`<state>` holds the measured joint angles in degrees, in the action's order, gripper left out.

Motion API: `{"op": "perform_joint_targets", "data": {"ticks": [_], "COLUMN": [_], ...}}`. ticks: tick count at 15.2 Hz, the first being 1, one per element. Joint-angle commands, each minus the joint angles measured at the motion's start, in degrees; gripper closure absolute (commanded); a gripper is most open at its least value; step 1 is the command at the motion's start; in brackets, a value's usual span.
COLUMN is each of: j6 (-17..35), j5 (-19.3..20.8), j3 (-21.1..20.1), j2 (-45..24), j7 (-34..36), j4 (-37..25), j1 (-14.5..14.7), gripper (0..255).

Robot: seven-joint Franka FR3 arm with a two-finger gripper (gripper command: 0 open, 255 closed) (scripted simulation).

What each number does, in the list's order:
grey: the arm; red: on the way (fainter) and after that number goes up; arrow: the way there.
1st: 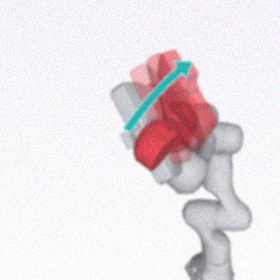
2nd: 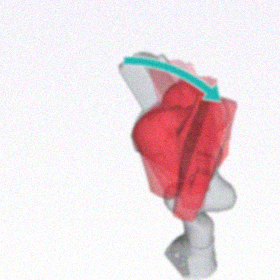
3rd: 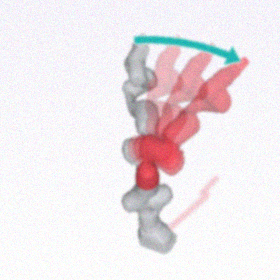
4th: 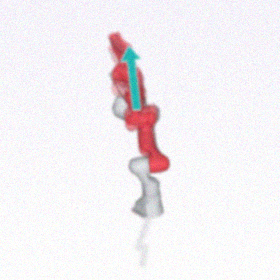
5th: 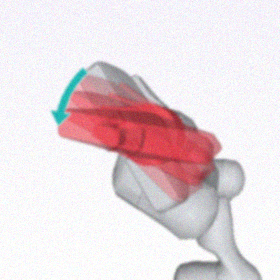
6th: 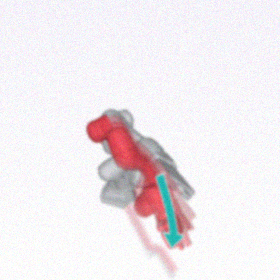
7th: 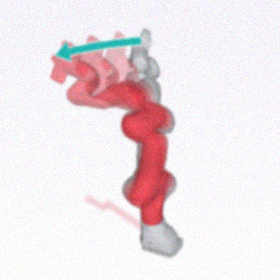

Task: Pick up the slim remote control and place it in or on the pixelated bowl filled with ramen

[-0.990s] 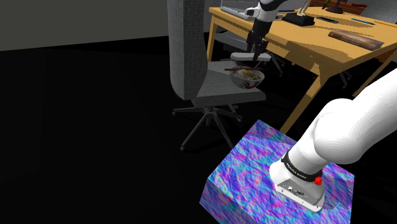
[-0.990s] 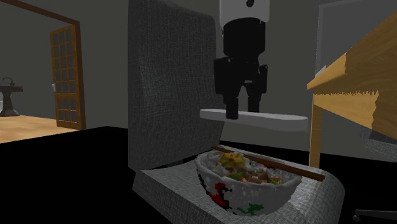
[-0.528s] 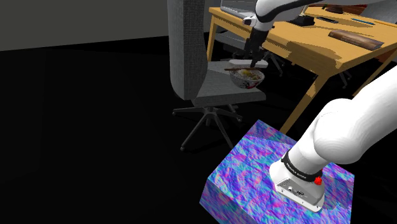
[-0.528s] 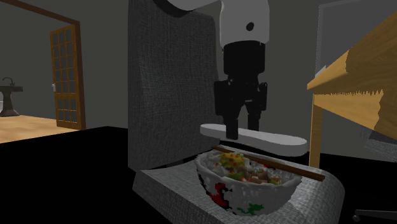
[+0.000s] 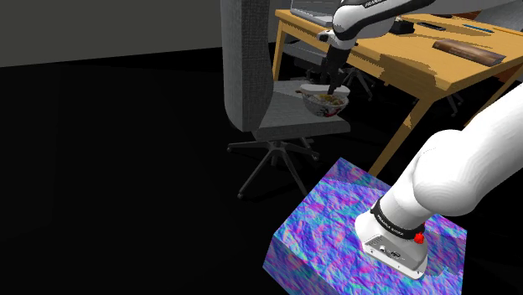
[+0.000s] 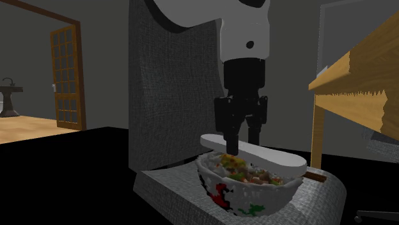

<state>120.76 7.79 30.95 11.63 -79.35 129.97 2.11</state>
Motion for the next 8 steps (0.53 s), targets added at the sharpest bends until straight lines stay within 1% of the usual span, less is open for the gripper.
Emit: {"op": "perform_joint_targets", "data": {"ticks": [1, 4, 5, 8], "j6": [0.1, 0.1, 0.1, 0.1], "j5": [0.0, 0.0, 0.0, 0.0], "j3": [0.0, 0.0, 0.0, 0.0], "j2": [0.0, 0.0, 0.0, 0.0], "j7": [0.0, 0.0, 0.0, 0.0], "j4": [0.1, 0.1, 0.1, 0.1], "j1": [0.0, 0.0, 0.0, 0.0], "gripper": [255, 255, 0, 0]}}
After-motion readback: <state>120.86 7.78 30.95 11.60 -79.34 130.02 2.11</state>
